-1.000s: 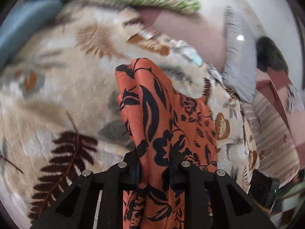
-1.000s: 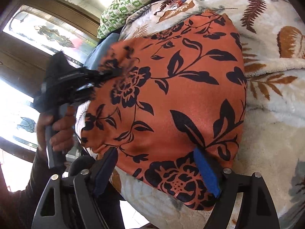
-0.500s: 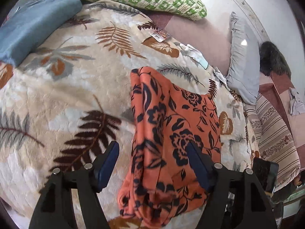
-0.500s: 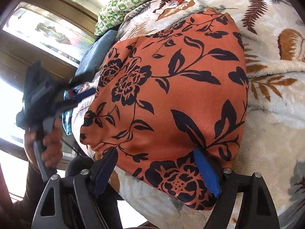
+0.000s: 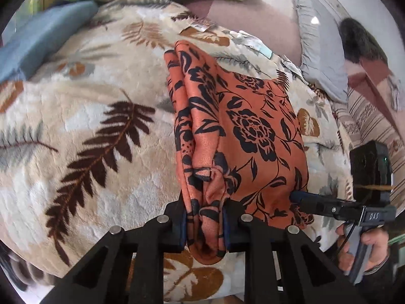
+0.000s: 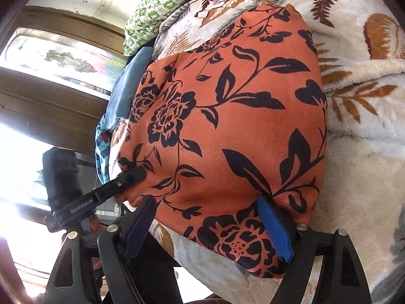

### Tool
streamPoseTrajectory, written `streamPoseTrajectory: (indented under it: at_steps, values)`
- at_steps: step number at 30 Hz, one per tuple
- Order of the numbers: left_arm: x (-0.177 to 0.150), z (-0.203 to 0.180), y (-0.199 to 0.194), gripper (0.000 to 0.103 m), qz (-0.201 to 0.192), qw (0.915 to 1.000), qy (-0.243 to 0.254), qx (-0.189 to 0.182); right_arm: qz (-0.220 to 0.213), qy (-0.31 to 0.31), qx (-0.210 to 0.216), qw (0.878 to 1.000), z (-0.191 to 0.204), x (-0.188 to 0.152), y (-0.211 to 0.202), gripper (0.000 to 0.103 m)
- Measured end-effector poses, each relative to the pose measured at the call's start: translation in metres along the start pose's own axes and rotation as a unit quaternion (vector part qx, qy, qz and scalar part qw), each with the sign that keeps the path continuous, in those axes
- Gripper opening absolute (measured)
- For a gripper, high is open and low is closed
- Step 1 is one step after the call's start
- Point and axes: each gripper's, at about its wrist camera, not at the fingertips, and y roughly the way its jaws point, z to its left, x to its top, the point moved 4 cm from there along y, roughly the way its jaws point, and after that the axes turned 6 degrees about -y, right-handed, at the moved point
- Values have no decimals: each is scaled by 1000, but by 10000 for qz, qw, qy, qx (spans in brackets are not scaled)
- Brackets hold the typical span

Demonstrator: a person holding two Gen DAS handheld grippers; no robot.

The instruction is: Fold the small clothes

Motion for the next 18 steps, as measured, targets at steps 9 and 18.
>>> streamPoseTrajectory:
  at_steps: [9, 18]
  values:
    - [1, 48, 3, 28, 306, 9863, -1424, -780, 198, 26, 118, 9997, 5, 9, -11, 85]
    - [15, 5, 7, 27, 203, 9987, -469, 93, -378, 793, 995, 9911, -15, 63, -1, 82]
